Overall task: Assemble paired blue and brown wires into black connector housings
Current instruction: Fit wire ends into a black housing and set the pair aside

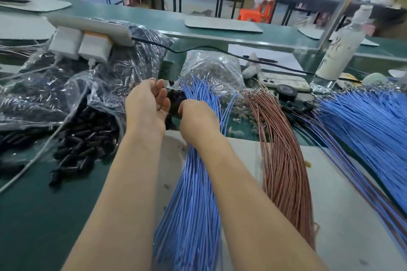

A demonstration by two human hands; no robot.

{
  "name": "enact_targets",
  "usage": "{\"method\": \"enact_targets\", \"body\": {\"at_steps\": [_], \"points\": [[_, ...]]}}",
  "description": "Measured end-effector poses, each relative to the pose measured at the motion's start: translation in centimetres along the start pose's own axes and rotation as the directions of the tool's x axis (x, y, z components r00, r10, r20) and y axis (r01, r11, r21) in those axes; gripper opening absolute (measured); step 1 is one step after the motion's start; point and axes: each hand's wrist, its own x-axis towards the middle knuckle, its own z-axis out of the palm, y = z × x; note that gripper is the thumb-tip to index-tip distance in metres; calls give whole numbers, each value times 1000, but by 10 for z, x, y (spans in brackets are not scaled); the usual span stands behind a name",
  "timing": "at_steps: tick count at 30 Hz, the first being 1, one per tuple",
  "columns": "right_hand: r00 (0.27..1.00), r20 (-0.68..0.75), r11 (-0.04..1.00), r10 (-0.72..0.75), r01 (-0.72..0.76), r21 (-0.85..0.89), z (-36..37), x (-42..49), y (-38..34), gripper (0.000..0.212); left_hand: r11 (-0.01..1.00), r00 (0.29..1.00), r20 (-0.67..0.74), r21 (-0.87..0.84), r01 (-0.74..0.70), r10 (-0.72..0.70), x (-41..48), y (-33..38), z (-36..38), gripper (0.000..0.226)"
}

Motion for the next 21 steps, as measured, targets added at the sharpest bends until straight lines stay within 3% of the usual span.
{"method": "enact_targets", "body": {"at_steps": [2, 7, 12, 15, 17, 19, 21], "points": [[999, -47, 998, 6, -3, 57, 2, 0, 3, 17, 998, 999, 3, 56, -41, 41, -2, -6, 4, 12], [995, -74, 915, 62, -27, 403, -8, 1, 19, 13, 944, 983, 72, 274, -184, 170, -11, -21, 19, 10], [998, 20, 849, 67, -67, 525, -17, -2, 35, 8, 877, 956, 162, 383, -290, 246, -22, -32, 33, 12], [995, -50, 853, 84, -46, 520, -15, -3, 41, 15, 862, 947, 175, 395, -317, 268, -25, -36, 37, 13], [977, -153, 783, 145, -19, 621, -18, -5, 45, 14, 838, 927, 196, 398, -374, 321, -26, -38, 38, 12], [957, -199, 643, 212, 17, 766, -27, -10, 56, 8, 774, 889, 293, 444, -452, 352, -27, -41, 36, 13], [942, -226, 543, 250, 57, 838, -39, -17, 71, 9, 700, 854, 456, 524, -486, 251, -28, -46, 34, 16]]}}
